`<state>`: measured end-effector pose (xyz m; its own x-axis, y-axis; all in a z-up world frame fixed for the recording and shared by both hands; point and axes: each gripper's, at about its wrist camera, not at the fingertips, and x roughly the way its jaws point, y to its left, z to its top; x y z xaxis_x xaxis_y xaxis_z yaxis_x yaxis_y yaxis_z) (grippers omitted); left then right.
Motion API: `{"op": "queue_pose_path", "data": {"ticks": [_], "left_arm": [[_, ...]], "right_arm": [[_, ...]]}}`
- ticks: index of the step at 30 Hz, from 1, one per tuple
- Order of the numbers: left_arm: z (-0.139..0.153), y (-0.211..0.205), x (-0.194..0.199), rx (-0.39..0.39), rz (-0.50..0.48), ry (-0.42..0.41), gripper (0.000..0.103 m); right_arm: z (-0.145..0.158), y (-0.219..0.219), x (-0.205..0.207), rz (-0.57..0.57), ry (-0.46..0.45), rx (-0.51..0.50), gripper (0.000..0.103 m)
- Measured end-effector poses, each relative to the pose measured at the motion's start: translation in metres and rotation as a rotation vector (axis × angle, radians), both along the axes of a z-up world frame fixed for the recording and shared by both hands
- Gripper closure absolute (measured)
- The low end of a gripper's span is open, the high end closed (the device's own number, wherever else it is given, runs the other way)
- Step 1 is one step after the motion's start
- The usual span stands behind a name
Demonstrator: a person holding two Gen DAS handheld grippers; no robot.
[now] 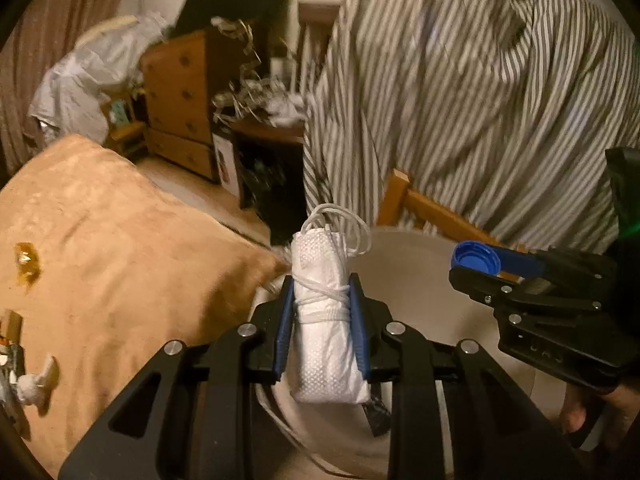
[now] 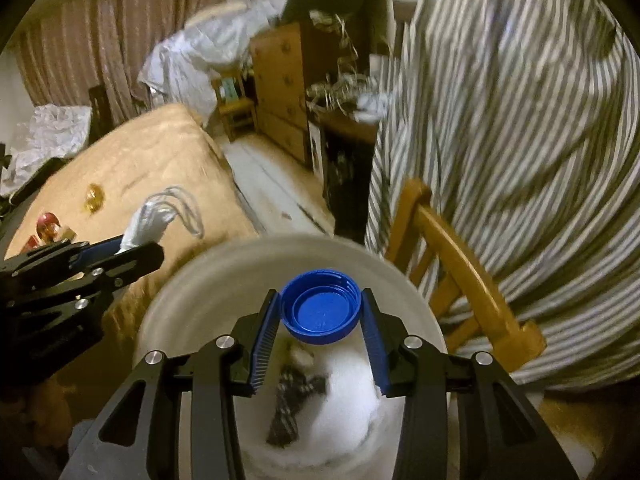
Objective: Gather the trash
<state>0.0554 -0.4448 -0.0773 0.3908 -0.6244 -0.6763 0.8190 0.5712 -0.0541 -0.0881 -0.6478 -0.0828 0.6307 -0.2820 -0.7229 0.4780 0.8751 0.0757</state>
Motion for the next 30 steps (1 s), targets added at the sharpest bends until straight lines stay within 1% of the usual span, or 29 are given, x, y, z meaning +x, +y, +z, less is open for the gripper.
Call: {"op": "queue_pose_path", "data": {"ticks": [3, 5, 6, 8, 18, 25, 26, 27, 29, 30], "left_arm": [[-0.016, -0.012, -0.002, 0.05, -0.022, 0.043, 0.078], [-0.026, -0.016, -0.005, 0.081, -0.031, 0.055, 0.078], [-0.029, -0.016, -0.005, 0.09, -0.033, 0.057, 0.078], [-0.034, -0.018, -0.006, 0.102, -0.033, 0.063, 0.078], [-0.036, -0.018, -0.005, 0.113, -0.031, 0.06, 0.078], [-0.036, -0.02, -0.006, 0.111, -0.03, 0.053, 0.077], [-0.036, -0.02, -0.008, 0.109, -0.03, 0.048, 0.077], [-0.035, -0.02, -0.008, 0.109, -0.033, 0.046, 0.073], [-0.034, -0.019, -0.008, 0.102, -0.022, 0.038, 0.036], [-0.033, -0.017, -0.008, 0.098, -0.004, 0.021, 0.032]], "right_arm": [[-0.015, -0.007, -0.001, -0.002, 0.034, 0.021, 0.061], [-0.02, 0.003, -0.005, -0.003, 0.042, 0.033, 0.061], [-0.025, -0.001, -0.006, -0.006, 0.044, 0.04, 0.061], [-0.025, 0.014, -0.007, -0.007, 0.046, 0.043, 0.061], [-0.034, 0.031, -0.008, 0.003, 0.05, 0.061, 0.061], [-0.032, 0.035, -0.01, 0.004, 0.043, 0.058, 0.061], [-0.032, 0.035, -0.01, 0.003, 0.041, 0.057, 0.058], [-0.031, 0.035, -0.011, -0.003, 0.034, 0.055, 0.046], [-0.028, 0.034, -0.016, -0.014, 0.013, 0.055, 0.032], [-0.026, 0.033, -0.019, -0.027, -0.002, 0.052, 0.032]]}}
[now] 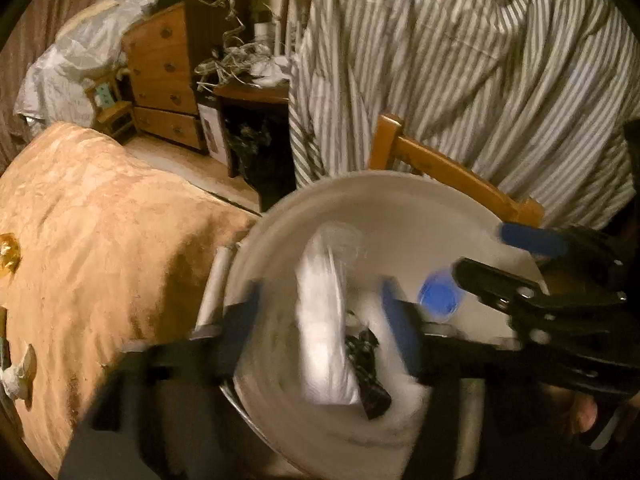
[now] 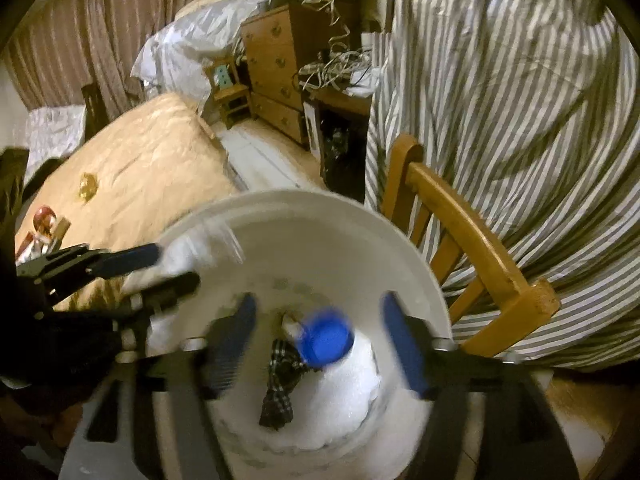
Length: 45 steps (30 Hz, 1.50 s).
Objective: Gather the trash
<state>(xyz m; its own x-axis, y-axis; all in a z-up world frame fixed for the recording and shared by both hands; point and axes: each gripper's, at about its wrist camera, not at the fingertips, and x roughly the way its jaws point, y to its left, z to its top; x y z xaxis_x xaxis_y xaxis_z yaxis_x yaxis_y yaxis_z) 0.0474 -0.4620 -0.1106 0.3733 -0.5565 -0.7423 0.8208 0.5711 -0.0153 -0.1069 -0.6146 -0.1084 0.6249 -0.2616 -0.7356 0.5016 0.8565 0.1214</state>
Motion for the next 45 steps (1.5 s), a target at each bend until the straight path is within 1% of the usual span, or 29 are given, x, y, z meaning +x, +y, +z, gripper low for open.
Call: {"op": "queue_pose_path", "data": {"ticks": [1, 10, 16, 20, 22, 25, 27, 32, 34, 35, 40, 42, 43, 44, 45], "left_arm": [[0.0, 0.002, 0.002, -0.005, 0.003, 0.0, 0.028], [-0.002, 0.003, 0.006, 0.002, 0.008, 0.011, 0.028], [0.002, 0.006, 0.004, -0.008, 0.012, -0.001, 0.028], [0.007, 0.019, 0.008, -0.022, 0.028, 0.0, 0.028], [0.009, 0.03, 0.011, -0.027, 0.04, 0.003, 0.028], [0.013, 0.05, 0.014, -0.026, 0.057, -0.023, 0.028], [0.015, 0.064, 0.016, -0.028, 0.073, -0.036, 0.028], [0.018, 0.129, 0.037, -0.036, 0.161, -0.06, 0.028], [0.016, 0.165, 0.051, -0.035, 0.228, -0.06, 0.028], [0.016, 0.177, 0.057, -0.036, 0.253, -0.054, 0.028], [0.014, 0.27, 0.092, -0.049, 0.439, -0.033, 0.028], [0.015, 0.307, 0.103, -0.048, 0.516, -0.043, 0.028], [0.015, 0.333, 0.111, -0.045, 0.568, -0.052, 0.028], [0.015, 0.349, 0.114, -0.044, 0.595, -0.056, 0.028], [0.014, 0.374, 0.12, -0.042, 0.642, -0.063, 0.028]], "right_arm": [[0.001, -0.001, -0.002, -0.006, -0.005, 0.001, 0.032], [0.002, -0.006, -0.012, -0.039, -0.021, 0.011, 0.032], [0.005, -0.005, -0.016, -0.046, -0.029, 0.002, 0.032], [0.017, 0.001, -0.022, -0.047, -0.059, -0.027, 0.031], [0.026, 0.011, -0.024, -0.032, -0.087, -0.053, 0.029], [0.041, 0.027, -0.022, -0.002, -0.13, -0.072, 0.026], [0.05, 0.043, -0.018, 0.029, -0.169, -0.079, 0.021], [0.063, 0.086, 0.002, 0.134, -0.226, -0.074, 0.015], [0.066, 0.108, 0.015, 0.185, -0.234, -0.075, 0.014], [0.066, 0.119, 0.023, 0.212, -0.236, -0.07, 0.014], [0.064, 0.166, 0.052, 0.306, -0.223, -0.043, 0.013], [0.063, 0.187, 0.061, 0.348, -0.213, -0.038, 0.013], [0.062, 0.198, 0.065, 0.361, -0.21, -0.036, 0.013], [0.063, 0.204, 0.07, 0.375, -0.205, -0.033, 0.013], [0.063, 0.216, 0.075, 0.396, -0.201, -0.029, 0.013]]}}
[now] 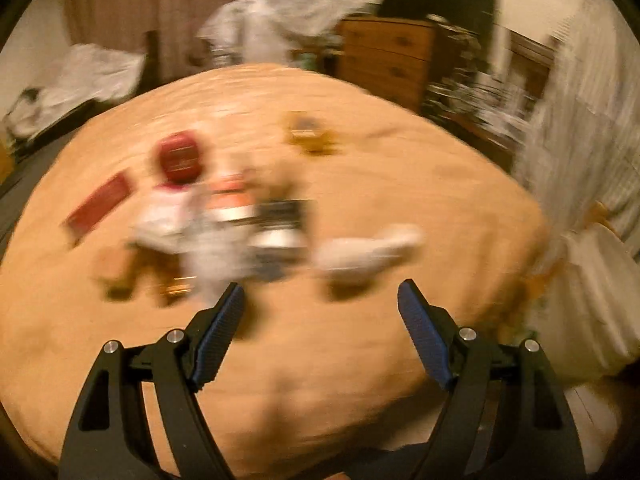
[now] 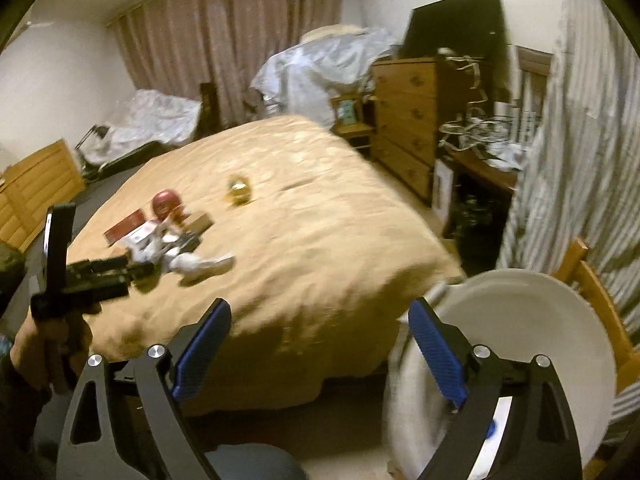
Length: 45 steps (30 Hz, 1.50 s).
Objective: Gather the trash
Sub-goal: 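Move both tools back over the trash on the bed, then grasp the beige sponge with the left gripper while the right gripper grasps the black snack packet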
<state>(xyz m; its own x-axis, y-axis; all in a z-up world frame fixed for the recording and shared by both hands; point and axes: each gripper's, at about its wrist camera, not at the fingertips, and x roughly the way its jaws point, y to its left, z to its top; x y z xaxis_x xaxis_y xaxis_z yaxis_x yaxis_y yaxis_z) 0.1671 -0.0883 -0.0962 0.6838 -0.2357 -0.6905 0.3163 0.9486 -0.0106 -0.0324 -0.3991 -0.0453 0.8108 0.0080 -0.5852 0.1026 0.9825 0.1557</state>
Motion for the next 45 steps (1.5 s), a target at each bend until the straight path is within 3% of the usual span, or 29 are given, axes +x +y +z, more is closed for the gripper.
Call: {"op": "queue_pose_path", "data": {"ticks": [9, 12, 17, 24, 29, 31, 33, 38, 45], "left_arm": [[-0.02, 0.151, 0.043, 0.004, 0.288, 0.041, 0.028], [-0.029, 0.168, 0.058, -0.013, 0.293, 0.07, 0.028], [-0.038, 0.159, 0.075, -0.021, 0.256, 0.075, 0.023], [-0.051, 0.162, 0.1, -0.011, 0.262, 0.082, 0.023], [-0.057, 0.16, 0.103, -0.024, 0.225, 0.091, 0.051], [-0.057, 0.155, 0.102, -0.021, 0.195, 0.081, 0.061], [-0.057, 0.152, 0.103, -0.008, 0.189, 0.07, 0.061], [-0.06, 0.161, 0.103, -0.081, 0.189, 0.082, 0.062], [-0.061, 0.162, 0.105, -0.093, 0.19, 0.082, 0.062]], "right_arm": [[-0.006, 0.071, 0.03, 0.121, 0.038, -0.001, 0.013], [-0.014, 0.093, 0.045, 0.158, 0.062, 0.008, 0.013], [-0.027, 0.115, 0.074, 0.229, 0.094, 0.028, 0.013], [-0.036, 0.137, 0.133, 0.33, 0.114, 0.145, 0.017], [-0.039, 0.15, 0.183, 0.351, 0.123, 0.238, 0.042], [-0.045, 0.157, 0.204, 0.351, 0.137, 0.235, 0.043], [-0.052, 0.168, 0.221, 0.358, 0.155, 0.232, 0.043], [-0.063, 0.193, 0.257, 0.376, 0.186, 0.237, 0.044], [-0.092, 0.22, 0.332, 0.264, 0.34, 0.184, 0.042]]}}
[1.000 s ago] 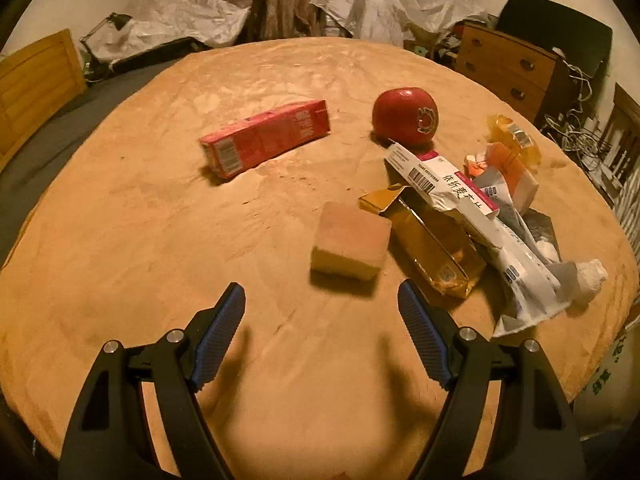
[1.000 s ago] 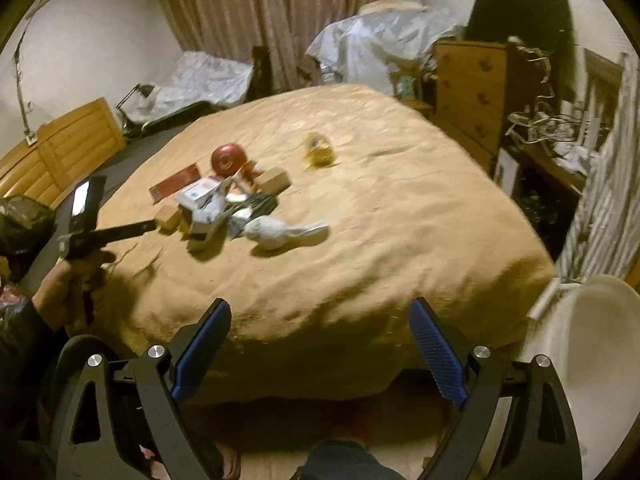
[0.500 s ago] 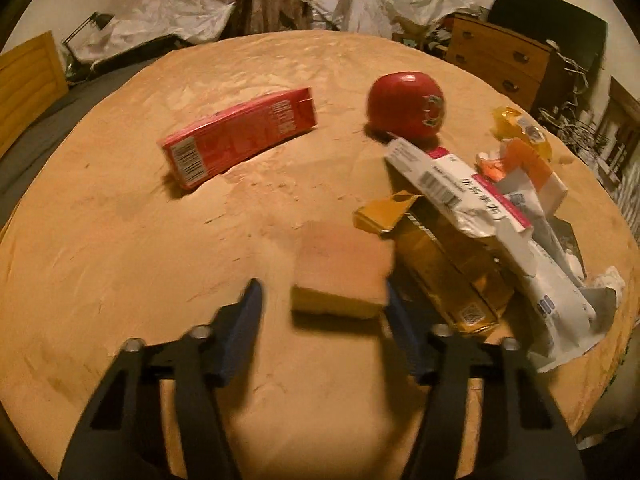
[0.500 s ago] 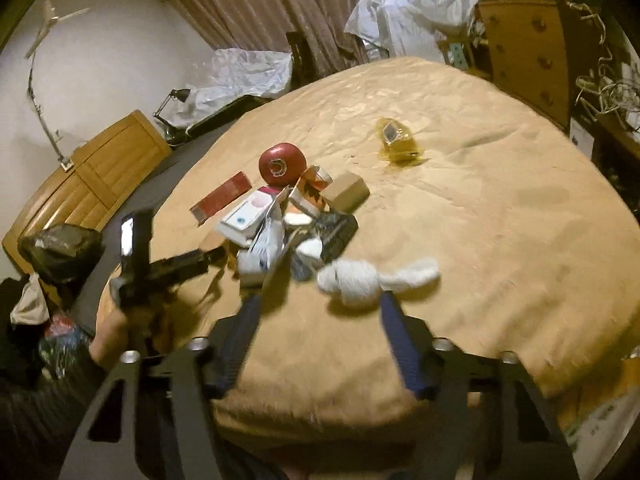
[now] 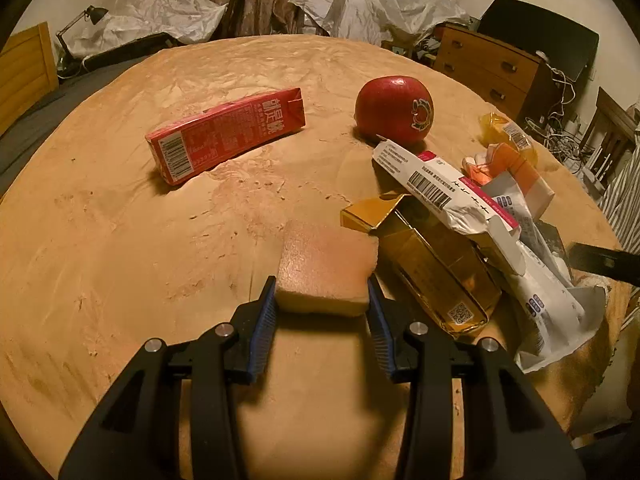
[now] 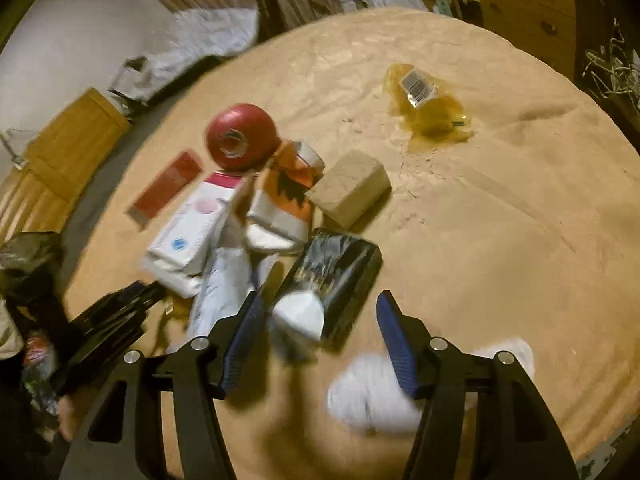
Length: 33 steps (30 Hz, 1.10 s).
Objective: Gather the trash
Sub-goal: 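Grasp the beige sponge with the left gripper while the right gripper grasps the black snack packet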
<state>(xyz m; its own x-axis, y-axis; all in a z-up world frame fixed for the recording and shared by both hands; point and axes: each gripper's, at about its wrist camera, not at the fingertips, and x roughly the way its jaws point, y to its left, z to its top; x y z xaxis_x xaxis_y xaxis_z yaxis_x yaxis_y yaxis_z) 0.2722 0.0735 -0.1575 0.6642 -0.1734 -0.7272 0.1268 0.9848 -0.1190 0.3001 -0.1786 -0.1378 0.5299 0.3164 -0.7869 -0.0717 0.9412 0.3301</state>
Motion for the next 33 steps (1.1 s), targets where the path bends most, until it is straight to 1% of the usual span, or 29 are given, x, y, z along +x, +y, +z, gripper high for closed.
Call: {"op": "queue_pose_path", "data": {"ticks": [4, 7, 9, 11, 15, 18, 22, 26, 29, 33], "left_arm": [[0.0, -0.001, 0.0, 0.01, 0.003, -0.001, 0.062], [0.001, -0.003, 0.0, 0.021, 0.004, -0.003, 0.062], [0.002, -0.003, 0.0, 0.02, 0.005, -0.002, 0.062], [0.003, -0.003, -0.001, 0.02, 0.004, -0.003, 0.063], [0.007, -0.001, -0.005, 0.02, 0.022, -0.024, 0.064], [0.013, 0.005, -0.012, 0.008, 0.055, -0.04, 0.064], [0.023, 0.008, -0.025, 0.015, 0.088, -0.056, 0.064], [0.041, 0.005, -0.045, 0.018, 0.109, -0.094, 0.064], [0.059, -0.004, -0.064, 0.019, 0.108, -0.136, 0.064], [0.086, -0.024, -0.094, 0.022, 0.084, -0.198, 0.064]], "right_arm": [[-0.009, 0.01, 0.02, -0.028, 0.029, -0.049, 0.042], [-0.013, 0.018, 0.022, -0.022, 0.026, -0.109, 0.044], [-0.013, 0.02, 0.021, -0.016, 0.014, -0.142, 0.05], [-0.013, 0.019, 0.017, -0.014, 0.001, -0.143, 0.056], [-0.007, 0.011, 0.006, -0.005, -0.066, -0.128, 0.065], [0.004, 0.006, -0.009, 0.0, -0.137, -0.125, 0.068], [0.024, 0.003, -0.029, 0.006, -0.227, -0.133, 0.069], [0.05, 0.002, -0.051, 0.018, -0.314, -0.147, 0.069], [0.065, 0.004, -0.071, 0.028, -0.363, -0.158, 0.069], [0.082, 0.007, -0.109, 0.036, -0.426, -0.167, 0.069]]}}
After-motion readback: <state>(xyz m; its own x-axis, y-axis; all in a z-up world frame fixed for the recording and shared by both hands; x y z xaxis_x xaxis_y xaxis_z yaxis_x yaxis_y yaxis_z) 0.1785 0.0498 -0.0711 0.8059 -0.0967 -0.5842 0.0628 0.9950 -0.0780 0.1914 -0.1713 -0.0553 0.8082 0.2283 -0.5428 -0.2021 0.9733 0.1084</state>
